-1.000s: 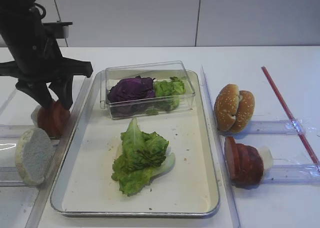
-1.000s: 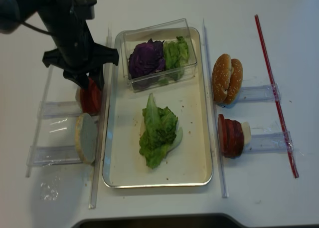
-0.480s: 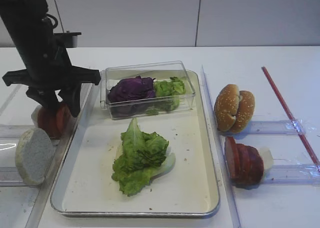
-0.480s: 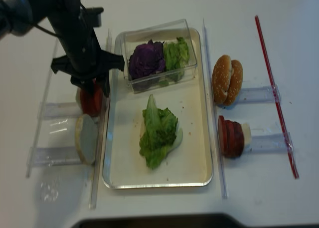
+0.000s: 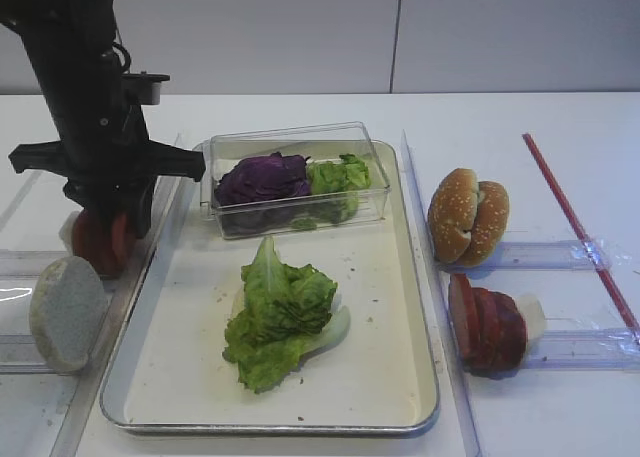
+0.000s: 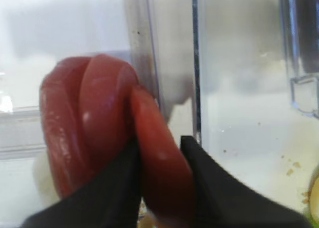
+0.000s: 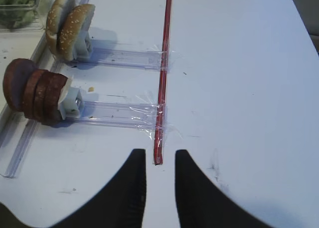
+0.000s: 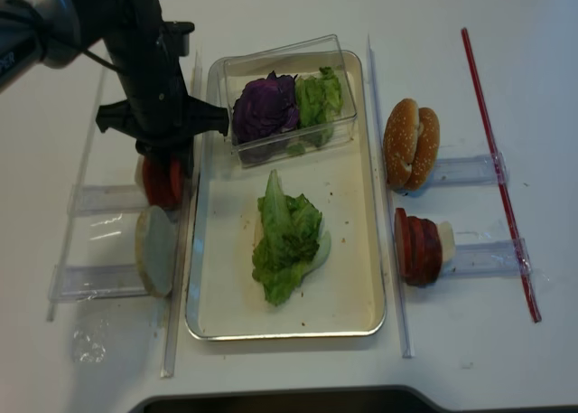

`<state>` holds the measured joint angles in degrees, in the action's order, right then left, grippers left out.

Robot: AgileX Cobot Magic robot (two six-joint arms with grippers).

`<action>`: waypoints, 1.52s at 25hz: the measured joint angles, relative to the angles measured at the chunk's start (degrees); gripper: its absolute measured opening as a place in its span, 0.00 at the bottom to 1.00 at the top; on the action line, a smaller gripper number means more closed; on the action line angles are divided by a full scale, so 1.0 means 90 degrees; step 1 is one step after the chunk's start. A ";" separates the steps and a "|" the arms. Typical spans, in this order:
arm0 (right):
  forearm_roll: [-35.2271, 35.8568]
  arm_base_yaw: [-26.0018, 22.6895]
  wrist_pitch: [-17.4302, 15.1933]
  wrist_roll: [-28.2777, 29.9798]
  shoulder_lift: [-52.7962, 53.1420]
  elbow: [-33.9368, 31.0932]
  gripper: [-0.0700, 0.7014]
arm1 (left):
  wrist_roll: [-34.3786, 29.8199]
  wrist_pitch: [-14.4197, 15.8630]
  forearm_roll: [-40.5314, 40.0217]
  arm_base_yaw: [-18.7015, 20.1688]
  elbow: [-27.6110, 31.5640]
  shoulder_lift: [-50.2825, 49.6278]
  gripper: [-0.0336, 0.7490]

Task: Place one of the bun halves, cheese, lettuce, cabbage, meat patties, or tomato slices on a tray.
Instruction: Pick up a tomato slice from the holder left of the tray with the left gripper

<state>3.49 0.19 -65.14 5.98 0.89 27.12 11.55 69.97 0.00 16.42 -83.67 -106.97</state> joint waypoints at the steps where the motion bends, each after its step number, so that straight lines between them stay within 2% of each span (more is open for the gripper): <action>1: 0.0000 0.0000 0.0000 0.0000 0.0000 0.0000 0.32 | 0.0000 -0.0013 -0.0055 0.0000 0.0000 -0.0011 0.24; 4: 0.0000 0.0000 0.0000 0.0000 0.0000 0.0000 0.32 | 0.0000 -0.0013 -0.0096 0.0000 0.0000 -0.0014 0.17; 11: 0.0000 0.0000 0.0000 0.0000 0.0000 0.0000 0.32 | 0.0000 -0.0013 0.0000 0.0000 -0.0111 0.0055 0.16; 20: 0.0000 0.0000 0.0000 0.0000 0.0000 0.0000 0.32 | 0.0004 0.0001 0.0311 0.0000 -0.0153 0.0810 0.16; 23: 0.0000 0.0000 0.0000 0.0000 0.0000 0.0000 0.32 | 0.0019 0.0001 0.0532 0.0025 0.0083 0.1202 0.16; 31: 0.0000 0.0000 0.0000 0.0000 0.0000 0.0000 0.32 | 0.0232 0.0043 0.0618 0.0682 0.1225 0.2075 0.16; 38: 0.0000 0.0000 0.0000 0.0000 0.0000 0.0000 0.32 | 0.0525 0.0043 0.0660 0.1370 0.1465 0.2175 0.16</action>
<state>3.49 0.19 -65.14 5.98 0.89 27.12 16.28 70.36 5.94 28.75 -70.48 -87.40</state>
